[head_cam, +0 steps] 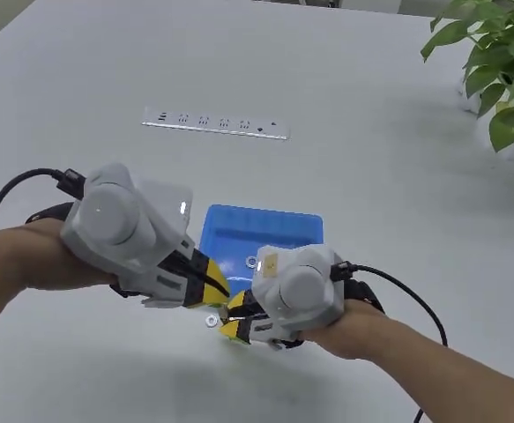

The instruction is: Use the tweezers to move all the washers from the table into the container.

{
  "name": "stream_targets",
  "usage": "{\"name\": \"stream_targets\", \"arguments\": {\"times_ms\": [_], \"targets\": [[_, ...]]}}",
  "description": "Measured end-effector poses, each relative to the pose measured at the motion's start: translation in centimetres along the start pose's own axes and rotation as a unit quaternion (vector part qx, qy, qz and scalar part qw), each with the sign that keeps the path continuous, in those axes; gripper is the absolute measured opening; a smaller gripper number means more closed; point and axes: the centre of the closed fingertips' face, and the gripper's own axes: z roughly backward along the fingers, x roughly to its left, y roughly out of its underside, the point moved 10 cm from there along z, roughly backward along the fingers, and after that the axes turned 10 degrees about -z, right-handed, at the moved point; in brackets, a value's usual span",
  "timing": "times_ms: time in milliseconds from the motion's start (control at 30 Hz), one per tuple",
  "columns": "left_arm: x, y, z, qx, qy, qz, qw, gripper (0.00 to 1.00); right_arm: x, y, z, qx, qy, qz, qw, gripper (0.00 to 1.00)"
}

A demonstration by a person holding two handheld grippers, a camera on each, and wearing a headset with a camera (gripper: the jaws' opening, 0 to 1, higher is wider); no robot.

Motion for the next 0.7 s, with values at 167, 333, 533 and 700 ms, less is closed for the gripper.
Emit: {"name": "stream_targets", "arguments": {"times_ms": [167, 333, 533, 700], "targets": [[0.12, 0.05, -0.12, -0.002, -0.001, 0.002, 1.0, 0.04, -0.01, 0.03, 0.01, 0.0, 0.003, -0.001, 1.0, 0.12], [0.14, 0.05, -0.12, -0.003, -0.002, 0.004, 1.0, 0.04, 0.08, -0.03, 0.05, 0.002, 0.003, 0.0, 1.0, 0.1], [0.09, -0.04, -0.09, -0.003, -0.002, 0.004, 1.0, 0.04, 0.08, -0.16, 0.08, 0.007, 0.001, 0.005, 1.0, 0.1], [0.05, -0.33, 0.14, -0.004, -0.005, 0.005, 1.0, 0.04, 0.18, -0.35, 0.31, 0.006, 0.001, 0.007, 1.0, 0.1]]}}
